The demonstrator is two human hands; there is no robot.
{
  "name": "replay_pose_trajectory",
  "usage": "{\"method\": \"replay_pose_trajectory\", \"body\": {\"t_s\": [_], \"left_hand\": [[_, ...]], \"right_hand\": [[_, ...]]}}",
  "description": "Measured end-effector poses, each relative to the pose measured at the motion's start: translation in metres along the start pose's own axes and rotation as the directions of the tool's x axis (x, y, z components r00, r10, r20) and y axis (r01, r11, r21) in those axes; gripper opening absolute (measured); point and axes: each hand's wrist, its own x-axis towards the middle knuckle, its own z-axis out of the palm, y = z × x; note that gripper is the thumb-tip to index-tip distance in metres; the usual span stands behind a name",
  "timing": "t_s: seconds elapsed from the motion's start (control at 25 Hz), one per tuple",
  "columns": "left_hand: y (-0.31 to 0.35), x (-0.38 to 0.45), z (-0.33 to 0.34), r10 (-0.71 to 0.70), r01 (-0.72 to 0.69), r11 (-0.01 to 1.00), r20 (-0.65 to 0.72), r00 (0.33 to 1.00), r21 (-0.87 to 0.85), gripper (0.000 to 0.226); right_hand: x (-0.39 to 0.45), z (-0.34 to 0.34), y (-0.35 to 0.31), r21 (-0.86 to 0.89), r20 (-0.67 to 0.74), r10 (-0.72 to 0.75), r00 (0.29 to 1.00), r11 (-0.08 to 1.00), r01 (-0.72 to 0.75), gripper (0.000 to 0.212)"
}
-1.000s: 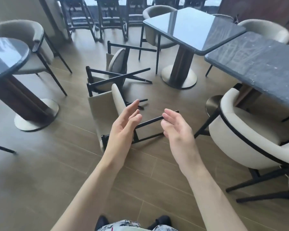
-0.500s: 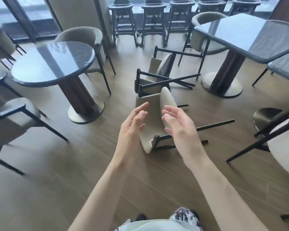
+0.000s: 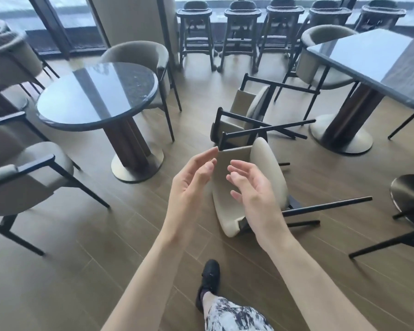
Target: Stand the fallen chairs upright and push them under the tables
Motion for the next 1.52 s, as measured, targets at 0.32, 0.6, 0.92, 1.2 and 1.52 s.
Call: {"method": "replay_pose_trajectory", "body": {"t_s": [0.32,0.6,0.92,1.2,1.52], "left_hand": [[0.005,0.133,-0.045,-0.044,0.044,0.999,0.024,0.999,0.013,0.036],[0.004,0.216,-0.041,-0.035,0.039,0.995,0.037,0.999,-0.089,0.031],[-0.023,0.306,0.005,-0.086,0.147,0.967,0.277,0.957,-0.208,0.029],[-0.045,0.399,0.028,-0.116,0.243,0.956,0.546,0.83,-0.166,0.027],[-0.068,0.519,0.004,-0.226,0.302,0.953,0.669,0.709,0.002,0.026]], "right_hand": [[0.125,0.06,-0.015,0.064,-0.034,0.017,0.999,0.998,-0.015,0.025],[0.206,0.072,-0.027,0.081,-0.073,0.035,0.997,0.996,-0.029,0.036],[0.269,0.037,-0.024,0.064,-0.322,0.037,0.946,0.998,-0.017,0.023],[0.354,0.037,-0.011,0.137,-0.592,0.05,0.804,0.99,0.039,0.023],[0.473,0.101,-0.01,0.296,-0.734,0.154,0.661,0.949,0.108,0.029]]}}
